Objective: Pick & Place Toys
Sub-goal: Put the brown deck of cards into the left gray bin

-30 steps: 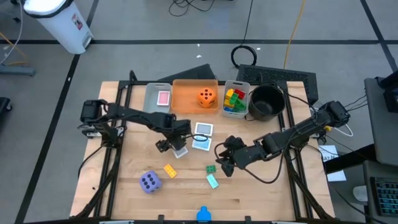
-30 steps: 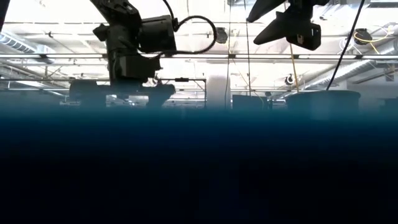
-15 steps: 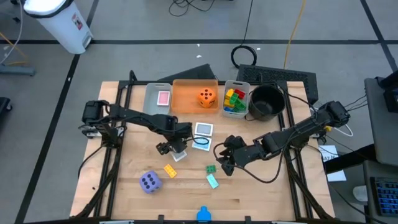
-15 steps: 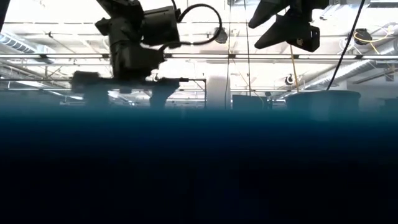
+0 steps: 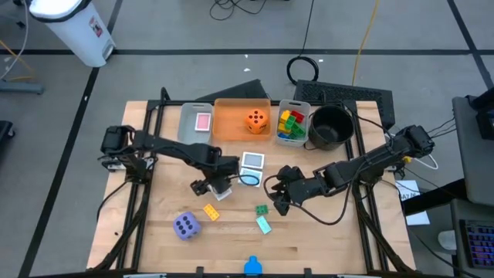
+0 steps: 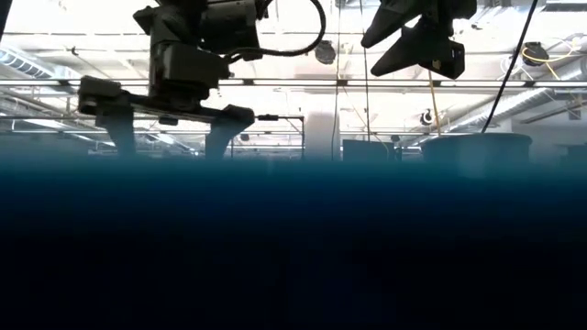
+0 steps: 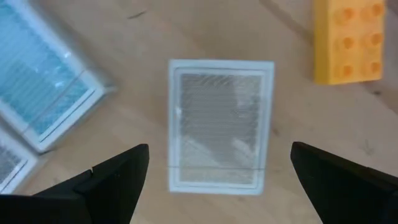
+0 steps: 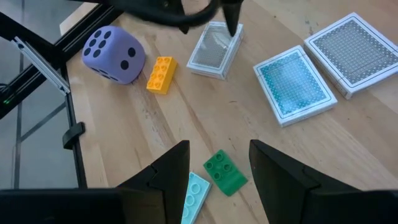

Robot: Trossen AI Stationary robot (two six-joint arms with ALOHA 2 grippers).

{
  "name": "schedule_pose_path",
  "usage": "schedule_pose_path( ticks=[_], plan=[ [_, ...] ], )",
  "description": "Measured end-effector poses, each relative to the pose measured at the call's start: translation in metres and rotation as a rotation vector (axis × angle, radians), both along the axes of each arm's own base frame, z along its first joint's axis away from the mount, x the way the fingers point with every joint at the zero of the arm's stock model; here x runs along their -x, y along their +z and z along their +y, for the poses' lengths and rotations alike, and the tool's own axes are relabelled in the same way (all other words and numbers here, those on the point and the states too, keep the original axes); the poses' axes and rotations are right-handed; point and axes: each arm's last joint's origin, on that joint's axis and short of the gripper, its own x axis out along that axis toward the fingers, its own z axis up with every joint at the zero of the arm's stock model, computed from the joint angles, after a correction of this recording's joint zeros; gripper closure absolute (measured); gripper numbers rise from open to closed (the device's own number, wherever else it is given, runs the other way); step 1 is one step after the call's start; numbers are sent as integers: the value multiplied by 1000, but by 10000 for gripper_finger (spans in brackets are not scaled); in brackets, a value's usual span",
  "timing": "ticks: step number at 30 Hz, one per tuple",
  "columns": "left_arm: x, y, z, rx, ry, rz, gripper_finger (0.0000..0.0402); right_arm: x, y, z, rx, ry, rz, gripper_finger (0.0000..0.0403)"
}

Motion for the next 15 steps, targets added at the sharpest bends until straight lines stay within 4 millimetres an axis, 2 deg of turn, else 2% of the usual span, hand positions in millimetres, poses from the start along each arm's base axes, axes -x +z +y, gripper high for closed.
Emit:
schedule_pose_path(
  ticks=[9, 15],
  plan=[
    [-2, -1, -5, 28, -15, -28, 2, 0, 0, 0, 0, 0, -1, 245],
    [0, -10, -5, 37, 22, -35, 2, -1, 1, 0, -12, -6, -15, 245]
  ],
)
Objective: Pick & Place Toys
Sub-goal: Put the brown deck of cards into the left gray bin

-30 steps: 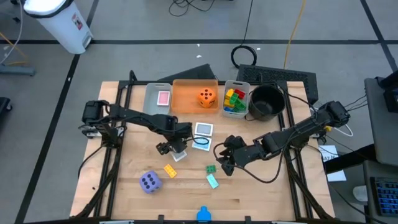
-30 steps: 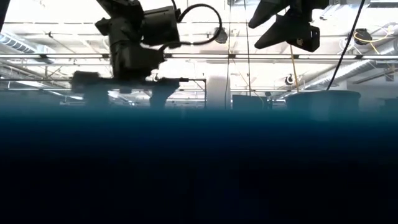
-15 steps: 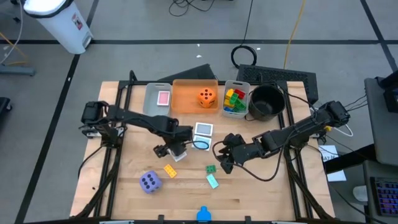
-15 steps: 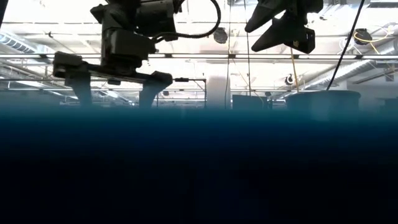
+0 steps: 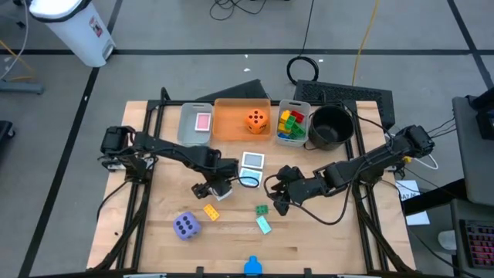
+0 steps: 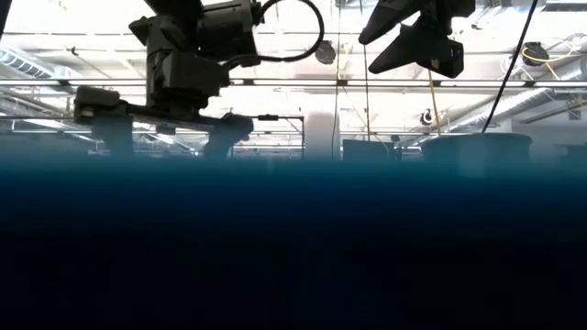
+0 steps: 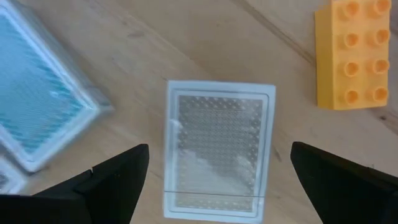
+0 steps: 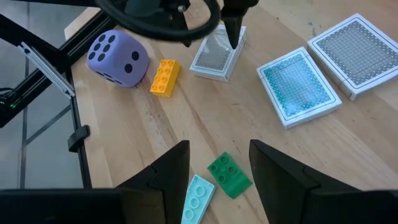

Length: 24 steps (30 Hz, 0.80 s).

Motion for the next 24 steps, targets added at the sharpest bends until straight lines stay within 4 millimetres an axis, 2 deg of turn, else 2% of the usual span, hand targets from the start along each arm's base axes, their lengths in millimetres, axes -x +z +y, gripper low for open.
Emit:
schedule_pose_path(
  ticks=[24],
  plan=[
    [13, -33, 2, -23, 30, -33, 2, 0, 0, 0, -14, -11, 0, 245]
  ],
)
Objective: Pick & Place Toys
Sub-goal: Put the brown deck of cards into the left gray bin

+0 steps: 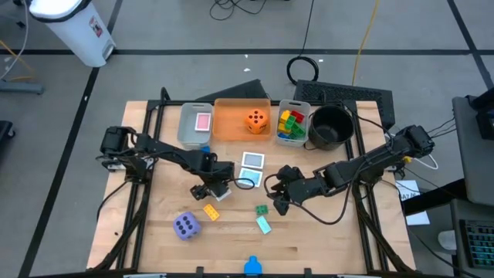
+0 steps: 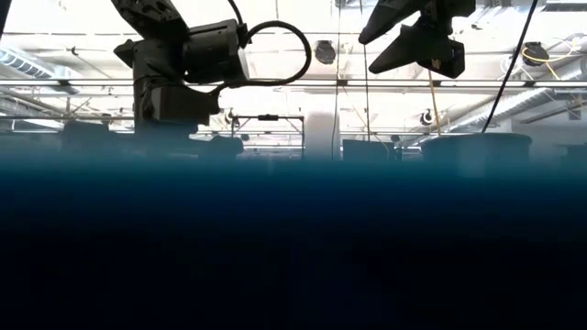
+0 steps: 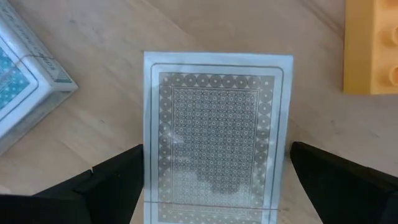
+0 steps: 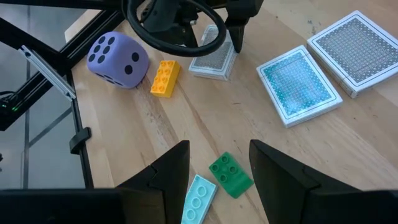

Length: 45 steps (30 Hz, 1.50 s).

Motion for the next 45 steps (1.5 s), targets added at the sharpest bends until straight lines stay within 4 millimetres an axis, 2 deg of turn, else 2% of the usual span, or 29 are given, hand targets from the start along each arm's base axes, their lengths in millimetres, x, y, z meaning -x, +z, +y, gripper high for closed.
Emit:
schedule_pose_path(
  ticks=[10, 45],
  plan=[
    [-1, 0, 1, -27, 53, -9, 2, 0, 0, 0, 0, 0, 0, 245],
    [-4, 1, 2, -58, 60, -39, 2, 0, 0, 0, -6, -5, 0, 245]
  ],
)
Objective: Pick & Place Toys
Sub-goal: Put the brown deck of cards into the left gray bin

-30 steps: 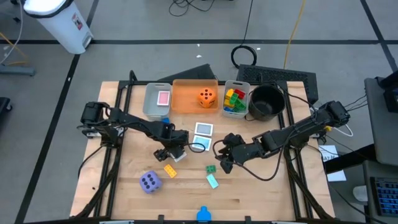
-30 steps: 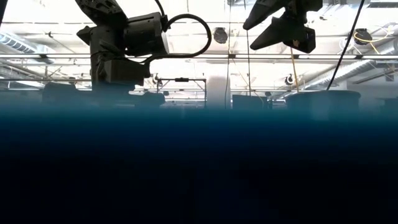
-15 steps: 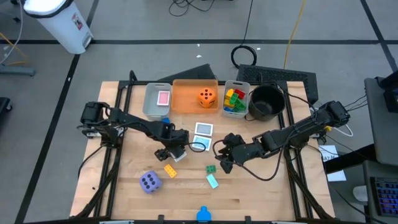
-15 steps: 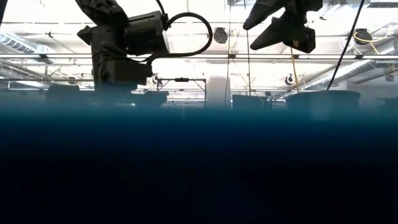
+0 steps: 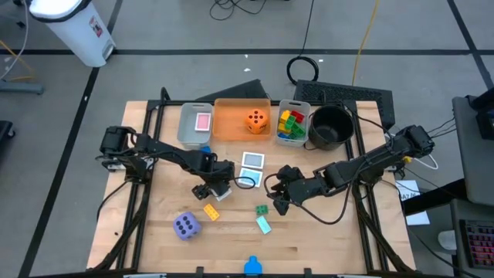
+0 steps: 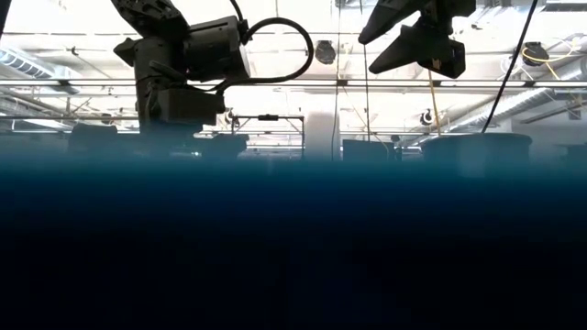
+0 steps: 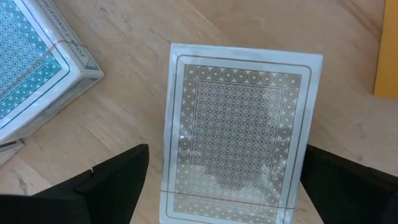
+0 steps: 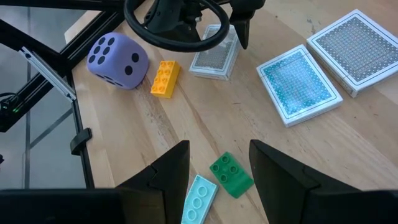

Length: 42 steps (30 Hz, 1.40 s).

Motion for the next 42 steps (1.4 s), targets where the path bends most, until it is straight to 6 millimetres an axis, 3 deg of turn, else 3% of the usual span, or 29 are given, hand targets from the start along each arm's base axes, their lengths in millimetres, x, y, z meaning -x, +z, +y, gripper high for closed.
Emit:
schedule_pose_path(
  ticks=[7, 18, 27, 33, 37, 42],
  plan=[
    [0, 0, 0, 15, -6, 4, 9, 0, 0, 0, 0, 0, 0, 245],
    [0, 0, -1, 37, 24, 8, 103, 0, 0, 0, 0, 0, 0, 245],
    [1, 3, 1, 29, 131, 52, 71, 0, 0, 0, 10, 9, 0, 245],
    [-6, 24, 5, 55, 224, 100, 105, 0, 1, 0, 18, 18, -6, 245],
    [-14, 46, 9, 129, 313, 126, 104, -1, 1, 0, 18, 20, -15, 245],
    [-25, 81, 16, 164, 392, 118, 74, -6, 8, 1, -2, -17, -103, 245]
  ],
)
